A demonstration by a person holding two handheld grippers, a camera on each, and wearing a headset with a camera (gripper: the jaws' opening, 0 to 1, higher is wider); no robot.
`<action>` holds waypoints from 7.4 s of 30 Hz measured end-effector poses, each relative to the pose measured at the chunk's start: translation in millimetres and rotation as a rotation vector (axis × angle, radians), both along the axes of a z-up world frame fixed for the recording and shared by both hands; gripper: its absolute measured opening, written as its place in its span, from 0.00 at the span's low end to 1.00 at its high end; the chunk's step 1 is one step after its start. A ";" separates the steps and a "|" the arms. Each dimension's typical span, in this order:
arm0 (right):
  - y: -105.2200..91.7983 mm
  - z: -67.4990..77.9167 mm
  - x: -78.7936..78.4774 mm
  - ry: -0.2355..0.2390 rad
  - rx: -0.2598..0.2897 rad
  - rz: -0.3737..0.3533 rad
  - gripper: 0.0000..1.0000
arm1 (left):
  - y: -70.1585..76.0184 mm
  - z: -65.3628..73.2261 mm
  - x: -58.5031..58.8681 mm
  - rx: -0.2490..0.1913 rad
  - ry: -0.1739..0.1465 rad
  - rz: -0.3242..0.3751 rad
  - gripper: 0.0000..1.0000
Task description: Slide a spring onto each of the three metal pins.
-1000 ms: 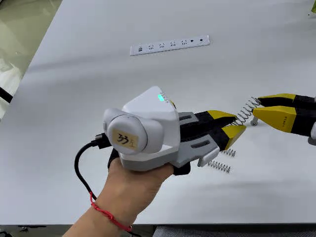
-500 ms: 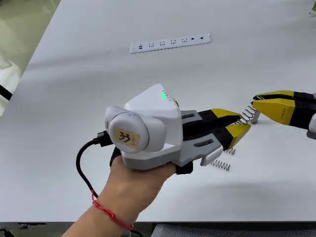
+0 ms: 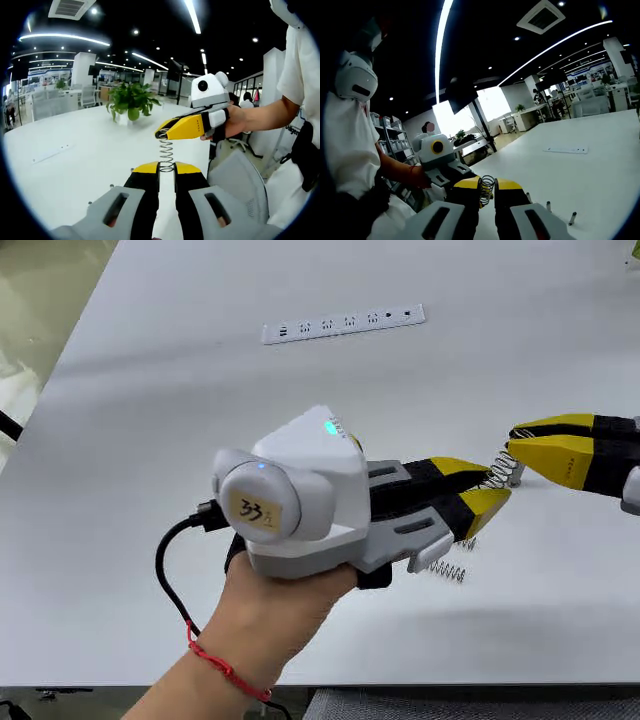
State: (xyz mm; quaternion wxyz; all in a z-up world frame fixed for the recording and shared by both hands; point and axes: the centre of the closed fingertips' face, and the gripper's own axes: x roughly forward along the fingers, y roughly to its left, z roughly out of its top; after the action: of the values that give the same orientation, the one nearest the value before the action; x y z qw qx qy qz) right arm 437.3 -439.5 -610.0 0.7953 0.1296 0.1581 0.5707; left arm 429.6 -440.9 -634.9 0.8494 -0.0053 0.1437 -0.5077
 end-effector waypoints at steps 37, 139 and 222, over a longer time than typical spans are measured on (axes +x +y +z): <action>10.6 6.3 -12.8 -0.166 -0.186 0.079 0.06 | -3.8 -6.4 -5.7 0.022 -0.008 -0.028 0.07; 0.4 -26.1 -40.3 -0.462 -0.999 0.899 0.07 | -12.2 -12.8 -21.3 0.051 -0.040 -0.126 0.07; 117.9 -161.5 98.9 -0.354 -1.209 0.869 0.07 | 130.1 -77.1 14.8 0.011 -0.036 0.216 0.81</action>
State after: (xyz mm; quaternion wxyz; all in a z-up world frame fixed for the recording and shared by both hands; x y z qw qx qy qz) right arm 536.2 -321.6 -771.5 0.4455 -0.4953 0.3501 0.6585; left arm 444.4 -310.7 -712.0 0.9017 -0.0069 0.1299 -0.4122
